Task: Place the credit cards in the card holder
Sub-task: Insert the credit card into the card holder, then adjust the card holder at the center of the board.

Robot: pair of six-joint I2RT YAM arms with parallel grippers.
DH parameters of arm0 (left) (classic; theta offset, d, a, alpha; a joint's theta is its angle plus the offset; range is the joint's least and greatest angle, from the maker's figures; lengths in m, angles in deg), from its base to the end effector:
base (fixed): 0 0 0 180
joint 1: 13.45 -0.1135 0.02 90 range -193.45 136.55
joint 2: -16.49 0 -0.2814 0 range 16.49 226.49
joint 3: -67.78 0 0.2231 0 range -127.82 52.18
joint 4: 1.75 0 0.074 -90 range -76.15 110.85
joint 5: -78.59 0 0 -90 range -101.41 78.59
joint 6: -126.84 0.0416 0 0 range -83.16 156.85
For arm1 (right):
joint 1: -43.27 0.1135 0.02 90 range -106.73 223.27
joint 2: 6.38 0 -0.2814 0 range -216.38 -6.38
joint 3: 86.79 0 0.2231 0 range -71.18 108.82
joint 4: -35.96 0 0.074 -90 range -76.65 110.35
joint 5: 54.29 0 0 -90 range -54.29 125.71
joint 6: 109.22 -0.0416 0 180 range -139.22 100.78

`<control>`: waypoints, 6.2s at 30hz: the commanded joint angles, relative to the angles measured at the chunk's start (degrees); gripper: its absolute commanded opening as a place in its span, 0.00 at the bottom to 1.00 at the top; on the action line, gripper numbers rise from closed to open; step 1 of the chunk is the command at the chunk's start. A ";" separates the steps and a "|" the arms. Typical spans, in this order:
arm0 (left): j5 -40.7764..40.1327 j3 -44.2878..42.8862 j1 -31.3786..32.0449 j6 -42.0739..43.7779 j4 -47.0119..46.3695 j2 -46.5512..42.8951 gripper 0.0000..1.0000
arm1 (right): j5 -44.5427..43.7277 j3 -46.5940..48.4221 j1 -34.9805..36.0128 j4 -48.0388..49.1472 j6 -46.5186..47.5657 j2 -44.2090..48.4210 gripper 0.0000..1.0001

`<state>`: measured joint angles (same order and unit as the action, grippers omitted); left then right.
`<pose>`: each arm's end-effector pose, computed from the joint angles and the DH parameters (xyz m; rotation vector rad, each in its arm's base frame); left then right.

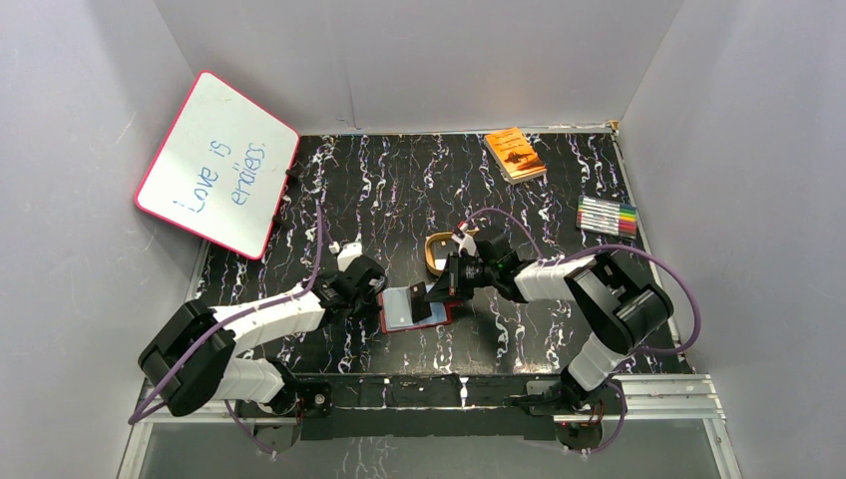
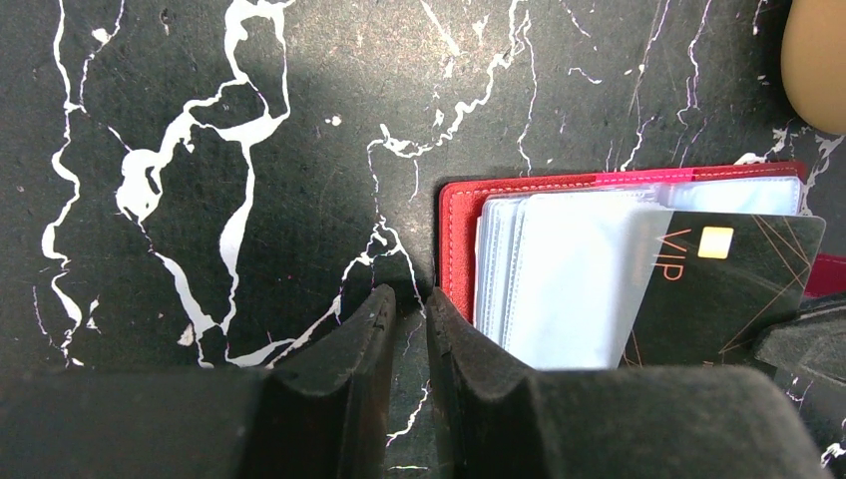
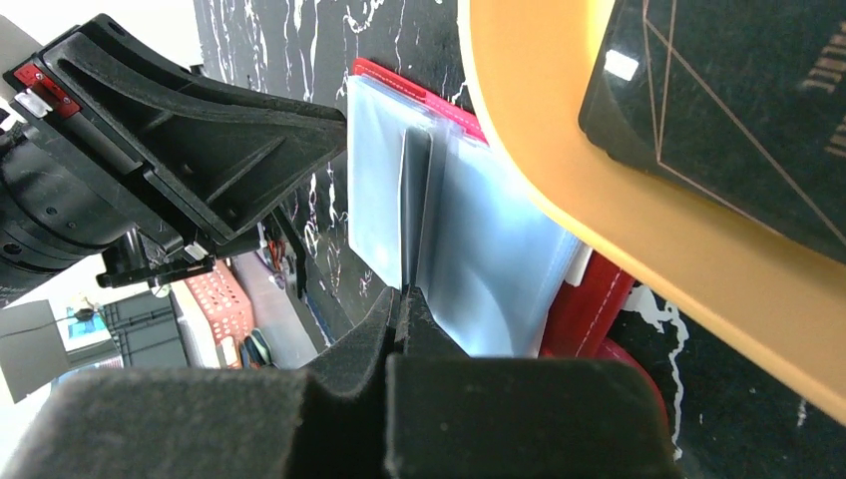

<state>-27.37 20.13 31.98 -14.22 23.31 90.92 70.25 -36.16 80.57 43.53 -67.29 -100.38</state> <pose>0.1584 -0.1445 0.1944 -0.2407 2.4590 -0.4064 0.2161 0.1943 0.1777 -0.1585 2.4810 1.4129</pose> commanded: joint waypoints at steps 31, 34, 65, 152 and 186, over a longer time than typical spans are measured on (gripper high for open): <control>5.04 4.78 -0.17 -2.66 3.12 -0.47 0.14 | -12.18 -3.50 5.39 5.78 -11.53 -0.50 0.00; 5.32 4.97 -0.21 -2.80 2.94 -0.52 0.14 | -14.47 -3.88 6.09 5.79 -13.09 -0.08 0.00; 5.60 5.32 -0.22 -3.27 2.29 -0.17 0.13 | -14.48 -2.65 9.94 4.42 -11.17 0.51 0.11; 3.71 8.32 -0.17 -6.37 6.95 -11.50 0.23 | -28.84 7.72 13.84 -34.76 4.18 16.34 0.50; 5.71 9.36 -0.17 -6.22 8.73 -19.71 0.54 | -23.81 5.20 10.40 -27.98 11.39 7.66 0.52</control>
<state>-22.87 28.74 31.67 -21.04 31.42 72.04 47.98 -34.80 91.63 16.02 -62.83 -89.08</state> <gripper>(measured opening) 0.535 0.535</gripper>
